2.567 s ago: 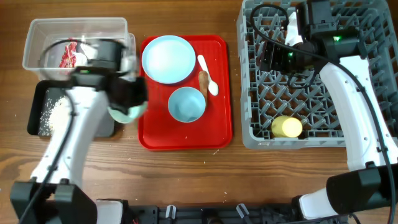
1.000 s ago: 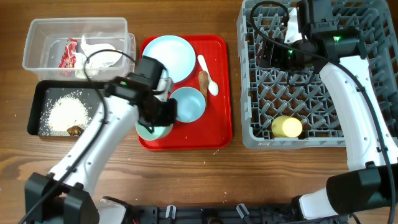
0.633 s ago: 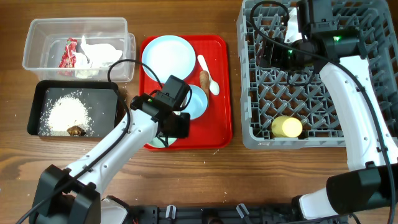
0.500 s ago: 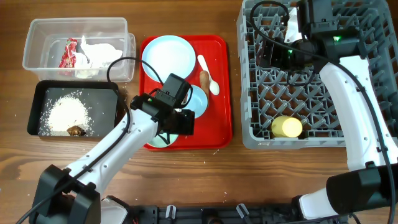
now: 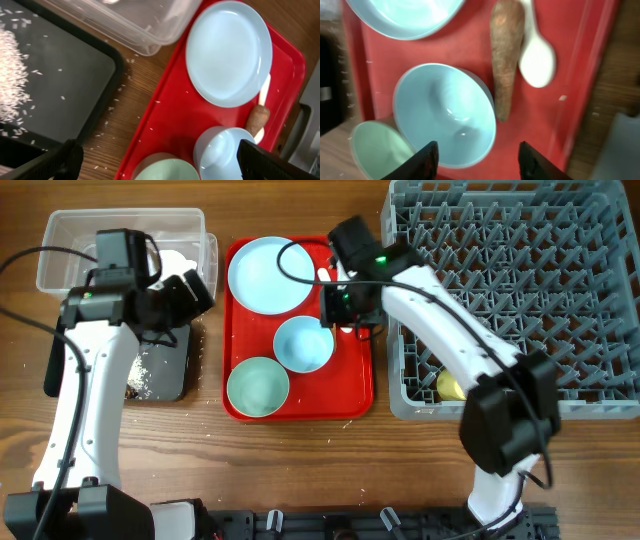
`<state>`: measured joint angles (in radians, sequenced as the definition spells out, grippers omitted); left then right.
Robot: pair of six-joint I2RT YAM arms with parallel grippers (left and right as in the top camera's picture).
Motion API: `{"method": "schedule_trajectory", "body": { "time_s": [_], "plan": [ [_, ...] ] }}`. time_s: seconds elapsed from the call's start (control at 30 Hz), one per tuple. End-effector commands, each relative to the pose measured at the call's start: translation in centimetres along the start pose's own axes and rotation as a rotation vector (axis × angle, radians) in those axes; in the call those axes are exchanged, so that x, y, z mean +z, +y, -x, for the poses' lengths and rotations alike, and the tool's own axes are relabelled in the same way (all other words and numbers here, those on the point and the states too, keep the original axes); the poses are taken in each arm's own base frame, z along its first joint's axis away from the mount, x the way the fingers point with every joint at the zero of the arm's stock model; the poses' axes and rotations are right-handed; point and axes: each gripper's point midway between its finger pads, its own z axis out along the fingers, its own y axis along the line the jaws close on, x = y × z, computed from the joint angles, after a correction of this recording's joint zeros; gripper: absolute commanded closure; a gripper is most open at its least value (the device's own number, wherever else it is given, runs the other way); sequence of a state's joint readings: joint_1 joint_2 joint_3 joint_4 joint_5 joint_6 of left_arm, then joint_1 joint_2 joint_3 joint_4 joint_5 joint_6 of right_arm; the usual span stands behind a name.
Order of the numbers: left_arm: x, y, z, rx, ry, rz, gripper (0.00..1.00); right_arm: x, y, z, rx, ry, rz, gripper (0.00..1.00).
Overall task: Sort waste into correct bins and load items into the dishwasher rack
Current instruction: 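Grasp the blue bowl with the right gripper and place it in the rack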
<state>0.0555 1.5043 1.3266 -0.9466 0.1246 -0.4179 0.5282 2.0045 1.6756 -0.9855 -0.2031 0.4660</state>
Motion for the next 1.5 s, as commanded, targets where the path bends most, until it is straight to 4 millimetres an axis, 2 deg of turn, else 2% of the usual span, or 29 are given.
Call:
{"method": "schedule_trajectory", "body": {
  "time_s": [0.0, 0.07, 0.13, 0.17, 0.23, 0.37, 0.43, 0.5, 0.6, 0.67, 0.73, 0.77, 0.8, 0.87, 0.93, 0.97, 1.0, 1.07, 1.1, 1.17, 1.23, 1.27, 1.37, 1.47],
  "plan": [
    [-1.2, 1.5, 1.4, -0.057, -0.040, 0.004, 0.00, 3.4, -0.3, -1.1, 0.020, 0.061, -0.052, 0.49],
    [-1.2, 1.7, 1.5, -0.061, -0.041, 0.005, 0.00, 5.3, -0.9, -1.7, 0.046, 0.098, -0.089, 0.49],
    [-1.2, 1.7, 1.5, -0.061, -0.041, 0.005, 0.00, 6.2, -1.3, -2.0, 0.050, 0.116, -0.101, 0.49],
    [-1.2, 1.7, 1.5, -0.061, -0.041, 0.005, 0.00, 6.2, -1.4, -1.9, 0.049, 0.111, -0.110, 0.52],
    [-1.2, 1.7, 1.5, -0.061, -0.041, 0.005, 0.00, 6.2, -1.4, -1.8, 0.047, 0.106, -0.107, 0.64],
    [-1.2, 1.7, 1.5, -0.061, -0.041, 0.005, 0.00, 6.6, -2.1, -1.5, 0.038, 0.078, -0.149, 0.69],
    [-1.2, 1.7, 1.5, -0.061, -0.041, 0.005, 0.00, 6.6, -2.0, -1.4, 0.038, 0.075, -0.147, 0.86],
    [-1.2, 1.7, 1.5, -0.061, -0.041, 0.005, 0.00, 6.6, -2.0, -1.4, 0.038, 0.076, -0.147, 0.94],
    [-1.2, 1.7, 1.5, -0.061, -0.041, 0.005, 0.00, 6.6, -2.0, -1.5, 0.035, 0.078, -0.145, 0.96],
    [-1.2, 1.7, 1.5, -0.061, -0.041, 0.005, 0.00, 5.3, -1.7, -0.9, 0.007, 0.058, -0.133, 0.96],
    [-1.2, 1.7, 1.5, -0.061, -0.041, 0.005, 0.00, 2.1, -1.1, 0.4, -0.014, -0.007, -0.110, 0.96],
    [-1.2, 1.7, 1.5, -0.061, -0.041, 0.005, 0.00, -0.5, -0.9, 1.4, -0.020, -0.073, -0.108, 0.96],
    [-1.2, 1.7, 1.5, -0.061, -0.041, 0.005, 0.00, -4.5, -1.0, 2.7, -0.035, -0.179, -0.115, 0.96],
    [-1.2, 1.7, 1.5, -0.061, -0.041, 0.005, 0.00, -10.3, -2.5, 4.2, -0.010, -0.345, -0.170, 0.96],
    [-1.2, 1.7, 1.5, -0.061, -0.041, 0.005, 0.00, -18.1, -7.3, 6.2, 0.086, -0.592, -0.347, 0.96],
    [-1.2, 1.7, 1.5, -0.061, -0.041, 0.005, 0.00, -20.2, -8.9, 7.0, 0.121, -0.667, -0.415, 0.96],
    [-1.2, 1.7, 1.5, -0.061, -0.041, 0.005, 0.00, -23.5, -12.1, 8.0, 0.198, -0.790, -0.563, 0.96],
    [-1.2, 1.7, 1.5, -0.061, -0.041, 0.005, 0.00, -27.0, -15.9, 8.9, 0.272, -0.911, -0.784, 0.96],
    [-1.2, 1.7, 1.5, -0.061, -0.041, 0.005, 0.00, -28.0, -17.2, 9.7, 0.270, -0.938, -0.876, 0.96],
    [-1.2, 1.7, 1.5, -0.061, -0.041, 0.005, 0.00, -28.5, -19.0, 12.2, 0.185, -0.940, -1.024, 0.96],
    [-1.2, 1.7, 1.5, -0.061, -0.041, 0.005, 0.00, -27.2, -19.8, 14.9, 0.088, -0.917, -1.115, 0.96],
    [-1.2, 1.7, 1.5, -0.061, -0.041, 0.005, 0.00, -25.8, -20.0, 16.7, 0.029, -0.901, -1.176, 0.96],
    [-1.2, 1.7, 1.5, -0.061, -0.041, 0.005, 0.00, -22.3, -20.3, 19.5, -0.128, -0.829, -1.268, 0.96],
    [-1.2, 1.7, 1.5, -0.061, -0.041, 0.005, 0.00, -18.2, -21.2, 20.6, -0.212, -0.743, -1.314, 0.96]
  ]
}}
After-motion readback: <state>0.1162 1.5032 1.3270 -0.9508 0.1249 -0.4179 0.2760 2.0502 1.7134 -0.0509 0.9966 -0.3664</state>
